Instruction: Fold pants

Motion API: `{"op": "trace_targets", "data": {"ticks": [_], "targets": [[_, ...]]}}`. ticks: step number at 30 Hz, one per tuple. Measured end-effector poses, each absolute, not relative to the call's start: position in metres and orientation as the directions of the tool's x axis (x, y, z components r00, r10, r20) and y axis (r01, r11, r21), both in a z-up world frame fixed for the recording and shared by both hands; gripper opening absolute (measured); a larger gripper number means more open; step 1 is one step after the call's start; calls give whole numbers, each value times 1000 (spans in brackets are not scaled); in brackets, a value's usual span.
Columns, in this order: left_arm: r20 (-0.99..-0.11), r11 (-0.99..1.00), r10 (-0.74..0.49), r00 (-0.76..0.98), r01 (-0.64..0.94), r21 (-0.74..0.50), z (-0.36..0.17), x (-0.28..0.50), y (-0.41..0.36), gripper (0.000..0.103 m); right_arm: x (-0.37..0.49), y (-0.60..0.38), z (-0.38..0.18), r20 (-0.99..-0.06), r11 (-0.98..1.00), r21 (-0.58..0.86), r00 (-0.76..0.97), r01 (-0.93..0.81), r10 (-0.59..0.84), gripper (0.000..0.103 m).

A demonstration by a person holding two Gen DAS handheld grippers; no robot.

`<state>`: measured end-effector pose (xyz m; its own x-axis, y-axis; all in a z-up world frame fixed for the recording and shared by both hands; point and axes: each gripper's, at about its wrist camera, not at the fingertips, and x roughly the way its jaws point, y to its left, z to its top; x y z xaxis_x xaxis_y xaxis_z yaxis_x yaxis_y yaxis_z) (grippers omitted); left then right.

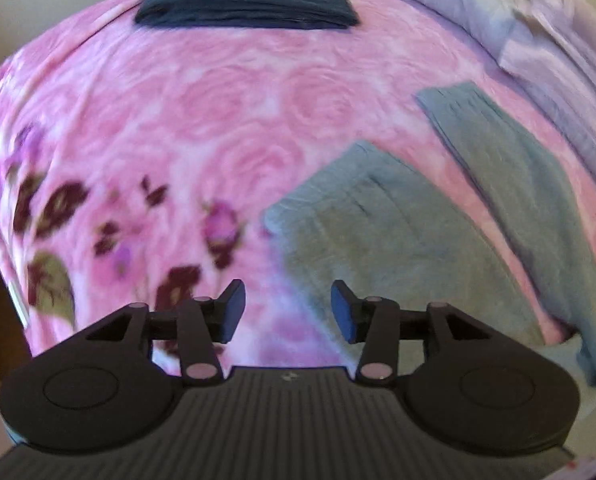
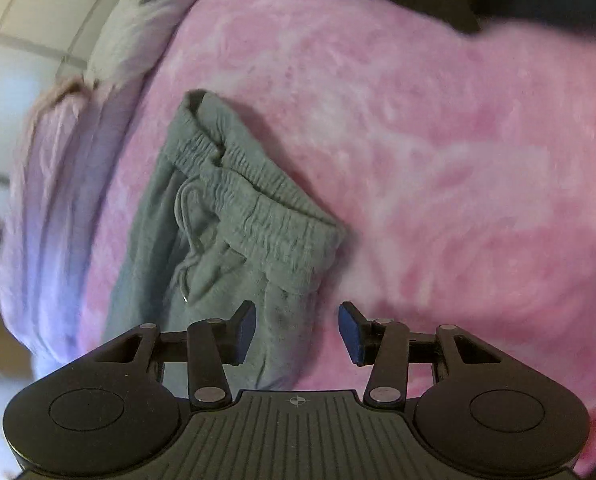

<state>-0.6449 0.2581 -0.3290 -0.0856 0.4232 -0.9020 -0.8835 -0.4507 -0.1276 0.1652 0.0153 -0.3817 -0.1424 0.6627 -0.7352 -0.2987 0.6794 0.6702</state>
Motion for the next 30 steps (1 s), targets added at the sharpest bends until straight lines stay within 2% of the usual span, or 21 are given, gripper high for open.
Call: {"op": "trace_targets", "data": {"ticks": [2, 5, 6, 7, 8, 10, 12, 13, 14, 15, 18, 22, 24, 27, 28, 30], "targets": [[-893, -459, 446, -64, -873, -167, -331, -651, 255, 66, 157, 24, -397, -718, 673, 691, -134, -264, 683, 43], [-878, -490, 477, -34, -840, -234, -338, -660, 256, 67, 145, 37, -405, -714, 678, 688, -74, -260, 696, 40], [-876, -497, 481, -28, -832, -247, -340, -662, 260, 67, 143, 39, -402, -720, 682, 679, -64, -273, 691, 34], [-875, -512, 482, -33, -822, -251, -342, -664, 262, 67, 141, 39, -399, -730, 687, 665, -61, -294, 681, 22], [-869, -531, 492, -45, -807, -259, -345, -668, 263, 67, 140, 38, -398, -733, 685, 660, -64, -309, 677, 16], [-849, -549, 528, -31, -775, -313, -352, -674, 267, 67, 142, 34, -390, -741, 683, 646, -63, -340, 669, 13], [-850, -547, 526, 7, -763, -344, -362, -674, 274, 60, 143, 37, -380, -754, 684, 619, -48, -387, 655, 12], [-854, -533, 520, 27, -771, -349, -368, -670, 279, 39, 144, 39, -374, -759, 682, 608, -46, -407, 649, 11], [-858, -507, 513, 42, -791, -342, -371, -663, 284, 14, 143, 42, -368, -762, 679, 601, -45, -422, 646, 11], [-858, -479, 511, 42, -815, -325, -371, -657, 288, 6, 143, 43, -358, -763, 669, 590, -44, -452, 645, 10], [-814, -418, 574, -85, -885, -202, -348, -639, 284, 6, 144, 38, -318, -749, 627, 567, -17, -535, 663, 7], [-746, -355, 650, -147, -926, -128, -309, -641, 252, 6, 143, 6, -278, -732, 599, 559, -1, -574, 682, 7], [-775, -359, 608, -172, -930, -75, -309, -647, 237, 6, 137, -16, -280, -767, 628, 533, -11, -566, 641, 7], [-833, -395, 499, -239, -918, 27, -330, -660, 212, 10, 130, -40, -315, -853, 711, 479, -81, -515, 515, 8], [-852, -414, 459, -250, -909, 43, -340, -665, 207, 16, 128, -43, -331, -888, 748, 440, -115, -498, 446, 9], [-881, -459, 384, -276, -885, 77, -352, -675, 198, 30, 123, -48, -352, -940, 808, 339, -153, -482, 304, 24]]}}
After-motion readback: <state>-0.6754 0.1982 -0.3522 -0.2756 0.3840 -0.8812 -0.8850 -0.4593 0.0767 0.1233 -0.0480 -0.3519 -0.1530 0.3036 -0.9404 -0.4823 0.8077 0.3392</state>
